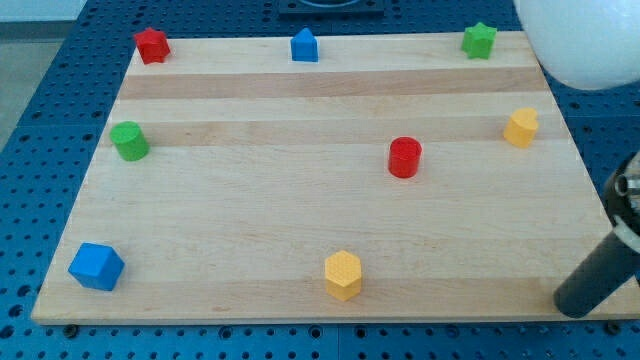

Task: Move your arm towards yellow hexagon

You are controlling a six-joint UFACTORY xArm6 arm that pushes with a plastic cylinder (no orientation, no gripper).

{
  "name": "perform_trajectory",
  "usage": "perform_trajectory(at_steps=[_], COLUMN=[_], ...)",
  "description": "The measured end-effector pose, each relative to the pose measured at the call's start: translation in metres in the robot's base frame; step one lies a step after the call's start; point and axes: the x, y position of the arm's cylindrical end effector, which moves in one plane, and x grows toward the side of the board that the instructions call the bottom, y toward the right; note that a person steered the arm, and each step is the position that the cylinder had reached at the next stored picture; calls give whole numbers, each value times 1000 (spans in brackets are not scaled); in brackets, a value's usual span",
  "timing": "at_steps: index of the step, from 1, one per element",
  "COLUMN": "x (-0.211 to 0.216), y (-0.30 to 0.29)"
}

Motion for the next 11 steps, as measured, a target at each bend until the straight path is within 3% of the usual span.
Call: perform_trajectory(at_steps=[3,4,6,7,8,9,10,11], x=[-19,-83,-98,-94,-52,-5,0,-1], y=[-20,-31,-195,-282,-334,-339,-328,-276])
